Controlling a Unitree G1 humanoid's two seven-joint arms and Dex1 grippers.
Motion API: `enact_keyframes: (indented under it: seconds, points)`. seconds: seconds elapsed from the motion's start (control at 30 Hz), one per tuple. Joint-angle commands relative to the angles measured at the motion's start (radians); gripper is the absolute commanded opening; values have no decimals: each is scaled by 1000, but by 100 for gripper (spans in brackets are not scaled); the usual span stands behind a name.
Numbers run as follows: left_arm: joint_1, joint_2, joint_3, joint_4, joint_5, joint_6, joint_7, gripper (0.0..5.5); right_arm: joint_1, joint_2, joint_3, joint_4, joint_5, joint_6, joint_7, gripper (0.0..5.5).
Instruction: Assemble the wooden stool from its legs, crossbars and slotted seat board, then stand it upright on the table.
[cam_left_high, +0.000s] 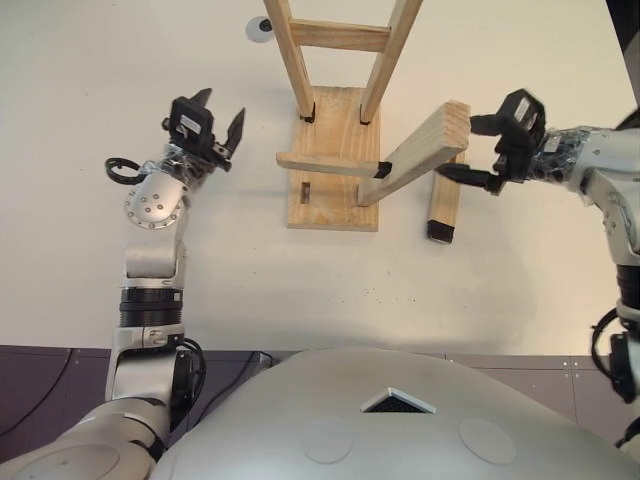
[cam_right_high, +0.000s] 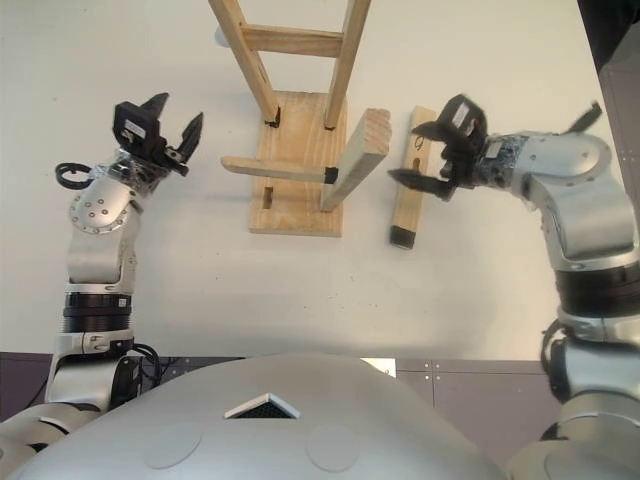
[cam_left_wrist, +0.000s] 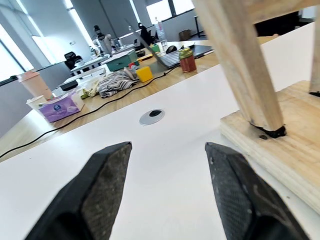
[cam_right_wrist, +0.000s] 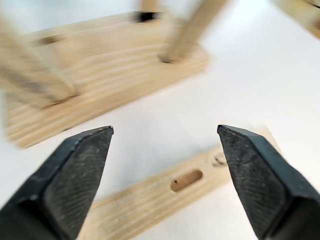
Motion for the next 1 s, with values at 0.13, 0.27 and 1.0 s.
enact_keyframes:
  seconds: [0.13, 0.27, 1.0]
  points:
    - [40, -86, 61, -66, -30, 67, 134, 268, 107, 278, -56, -231, -75, 222, -449, 516]
    - [115, -156, 70, -141, -38, 68, 206, 268, 124, 243, 17, -273, -133, 277, -494, 538]
    - [116, -264, 91, -255, -22, -70, 346, 268, 86, 30, -30, -24, -50, 347, -244, 229]
